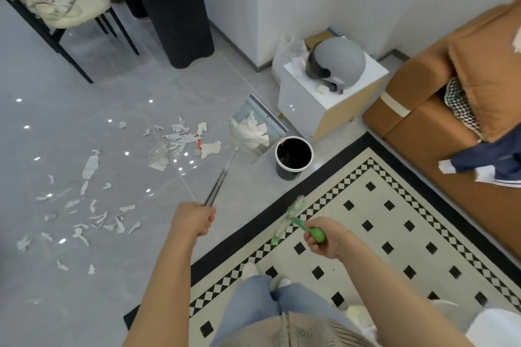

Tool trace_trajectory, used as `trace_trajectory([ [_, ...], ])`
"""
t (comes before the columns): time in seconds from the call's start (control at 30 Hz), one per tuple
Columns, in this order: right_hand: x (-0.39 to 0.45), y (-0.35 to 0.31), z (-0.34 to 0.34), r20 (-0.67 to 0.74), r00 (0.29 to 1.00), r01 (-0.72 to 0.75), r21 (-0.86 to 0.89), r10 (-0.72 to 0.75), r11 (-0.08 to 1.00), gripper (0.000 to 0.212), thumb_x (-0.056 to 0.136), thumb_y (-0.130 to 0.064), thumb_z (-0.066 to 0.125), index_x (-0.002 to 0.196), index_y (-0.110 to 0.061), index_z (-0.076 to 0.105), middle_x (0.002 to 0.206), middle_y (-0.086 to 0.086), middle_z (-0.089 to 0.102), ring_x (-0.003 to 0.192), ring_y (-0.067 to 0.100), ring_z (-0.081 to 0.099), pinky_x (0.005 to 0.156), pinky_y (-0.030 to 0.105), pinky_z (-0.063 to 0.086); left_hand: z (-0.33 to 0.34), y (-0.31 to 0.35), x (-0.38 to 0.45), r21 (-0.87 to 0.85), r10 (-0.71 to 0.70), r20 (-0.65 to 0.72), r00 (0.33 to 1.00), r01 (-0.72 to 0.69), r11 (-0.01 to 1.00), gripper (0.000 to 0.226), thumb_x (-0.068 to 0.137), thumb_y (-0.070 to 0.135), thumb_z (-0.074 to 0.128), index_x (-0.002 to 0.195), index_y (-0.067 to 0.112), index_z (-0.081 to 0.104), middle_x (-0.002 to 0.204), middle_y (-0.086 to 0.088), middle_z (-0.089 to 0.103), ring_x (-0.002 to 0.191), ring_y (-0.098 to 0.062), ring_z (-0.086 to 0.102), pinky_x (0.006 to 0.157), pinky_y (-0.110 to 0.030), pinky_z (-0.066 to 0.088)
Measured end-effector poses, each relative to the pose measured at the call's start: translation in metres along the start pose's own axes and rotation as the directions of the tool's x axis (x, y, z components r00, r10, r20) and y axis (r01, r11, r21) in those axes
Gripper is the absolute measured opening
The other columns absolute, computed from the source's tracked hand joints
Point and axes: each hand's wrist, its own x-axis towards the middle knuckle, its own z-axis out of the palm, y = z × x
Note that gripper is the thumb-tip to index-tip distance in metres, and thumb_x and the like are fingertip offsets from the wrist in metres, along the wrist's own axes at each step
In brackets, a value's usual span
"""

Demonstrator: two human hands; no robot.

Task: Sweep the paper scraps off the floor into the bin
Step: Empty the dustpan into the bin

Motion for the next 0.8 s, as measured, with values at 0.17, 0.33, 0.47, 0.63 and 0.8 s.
trace_trajectory([
  [0.17,0.0,-0.01,-0.016,-0.034,0.999,0.011,0.064,-0.009,0.998,0.008,0.097,-0.01,0.041,0.093,-0.006,0.047,0.058,0.006,0.046,0.029,0.009,0.039,0.03,0.013,0.029,0.012,0.019,0.016,0.074,0.048,0.041,0.998,-0.051,0.996,0.022,0.089,0.003,0.059,0.067,0.003,0.059,0.057,-0.008,0.049,0.039,-0.013,0.037,0.035,-0.015,0.031],
  [0.33,0.003,-0.027,-0.036,-0.018,1.0,0.027,0.172,-0.025,0.985,0.008,0.097,-0.009,0.04,0.093,-0.005,0.046,0.059,0.007,0.045,0.028,0.01,0.04,0.029,0.013,0.029,0.033,0.035,0.019,0.167,0.102,0.037,0.994,-0.107,0.98,0.02,0.087,0.004,0.058,0.068,0.008,0.059,0.059,-0.006,0.053,0.048,-0.017,0.042,0.048,-0.021,0.034],
  [0.47,0.014,-0.049,-0.06,-0.006,0.999,0.034,0.195,-0.034,0.98,0.006,0.096,-0.006,0.042,0.095,-0.003,0.047,0.06,0.009,0.046,0.027,0.01,0.042,0.028,0.013,0.031,0.062,0.045,0.019,0.226,0.119,0.0,0.993,-0.116,0.967,0.015,0.087,0.006,0.057,0.072,0.008,0.061,0.061,-0.005,0.055,0.05,-0.017,0.045,0.051,-0.021,0.037],
  [0.63,0.018,-0.086,-0.104,0.043,0.999,0.009,0.13,-0.015,0.991,0.008,0.097,-0.008,0.043,0.097,-0.003,0.049,0.058,0.008,0.048,0.029,0.01,0.043,0.028,0.014,0.032,0.127,0.06,-0.001,0.449,0.184,-0.069,0.981,-0.134,0.883,0.008,0.089,0.012,0.051,0.088,0.009,0.058,0.074,-0.005,0.057,0.061,-0.018,0.052,0.048,-0.022,0.038],
  [0.8,0.028,-0.115,-0.151,0.054,0.998,0.022,0.078,-0.026,0.997,0.007,0.096,-0.007,0.043,0.101,-0.004,0.047,0.056,0.008,0.047,0.027,0.01,0.042,0.029,0.013,0.032,0.175,0.086,-0.013,0.531,0.165,-0.154,0.974,-0.059,0.845,0.019,0.09,0.012,0.051,0.104,0.002,0.059,0.071,-0.004,0.05,0.06,-0.016,0.049,0.043,-0.021,0.032],
])
